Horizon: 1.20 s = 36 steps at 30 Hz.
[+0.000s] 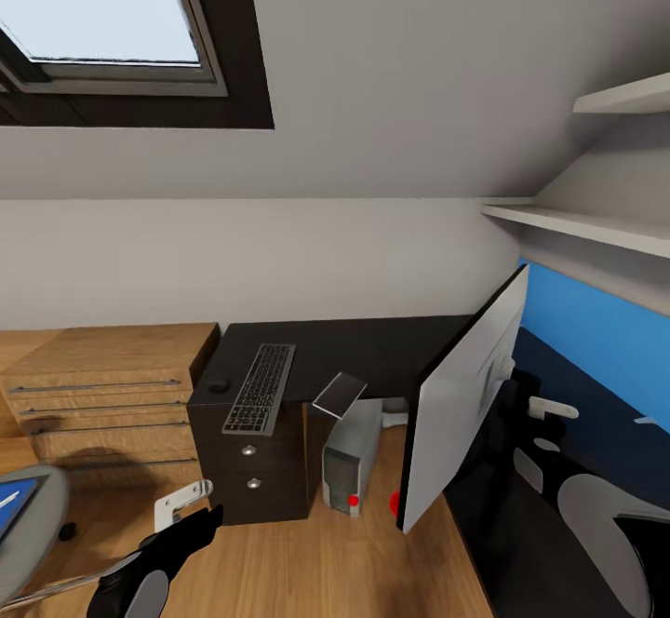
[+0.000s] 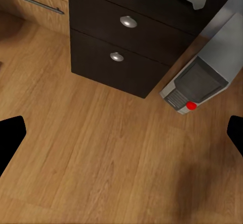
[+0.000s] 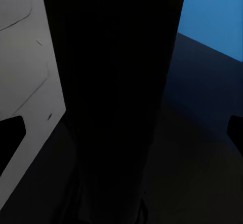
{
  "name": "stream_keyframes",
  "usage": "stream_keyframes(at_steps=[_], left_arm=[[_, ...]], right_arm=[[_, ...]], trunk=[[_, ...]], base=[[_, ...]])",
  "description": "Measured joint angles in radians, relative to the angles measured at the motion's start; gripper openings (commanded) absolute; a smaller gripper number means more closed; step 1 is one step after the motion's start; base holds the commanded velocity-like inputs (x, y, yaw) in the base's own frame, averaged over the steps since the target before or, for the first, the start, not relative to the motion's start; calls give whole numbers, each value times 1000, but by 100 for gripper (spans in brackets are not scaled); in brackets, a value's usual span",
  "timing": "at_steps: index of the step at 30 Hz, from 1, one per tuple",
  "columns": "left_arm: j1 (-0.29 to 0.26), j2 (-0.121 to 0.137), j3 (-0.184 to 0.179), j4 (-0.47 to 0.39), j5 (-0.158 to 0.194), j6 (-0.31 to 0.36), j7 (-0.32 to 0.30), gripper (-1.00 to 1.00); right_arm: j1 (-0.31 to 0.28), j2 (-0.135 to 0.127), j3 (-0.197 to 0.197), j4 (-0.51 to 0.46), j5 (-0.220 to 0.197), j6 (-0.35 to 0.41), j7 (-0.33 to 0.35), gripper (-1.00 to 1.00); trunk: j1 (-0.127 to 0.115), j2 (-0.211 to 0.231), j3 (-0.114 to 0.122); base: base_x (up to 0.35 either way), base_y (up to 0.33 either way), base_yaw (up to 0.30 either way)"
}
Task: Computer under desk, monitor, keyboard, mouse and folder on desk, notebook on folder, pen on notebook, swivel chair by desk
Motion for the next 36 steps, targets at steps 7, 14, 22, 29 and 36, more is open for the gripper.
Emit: stream_keyframes(at_steps=[7,14,22,29,36], left_arm=[[0,0,0,0,0,0,0,100],[0,0,0,0,1,0,0,100],[0,-1,0,4,1,0,0,100],[0,-2,0,6,1,0,0,100],[0,-3,-7,8,1,0,1,100]], right_arm=[[0,0,0,1,0,0,0,100],[0,0,0,0,0,0,0,100],[0,0,0,0,0,0,0,100],[0,0,0,0,0,1,0,100],[0,0,0,0,0,2,0,100]], trunk=[[0,0,0],[0,0,0],[0,0,0],[0,0,0],[0,0,0]], base=[[52,0,0],[49,0,0],[6,0,0],[69,0,0],[36,0,0]])
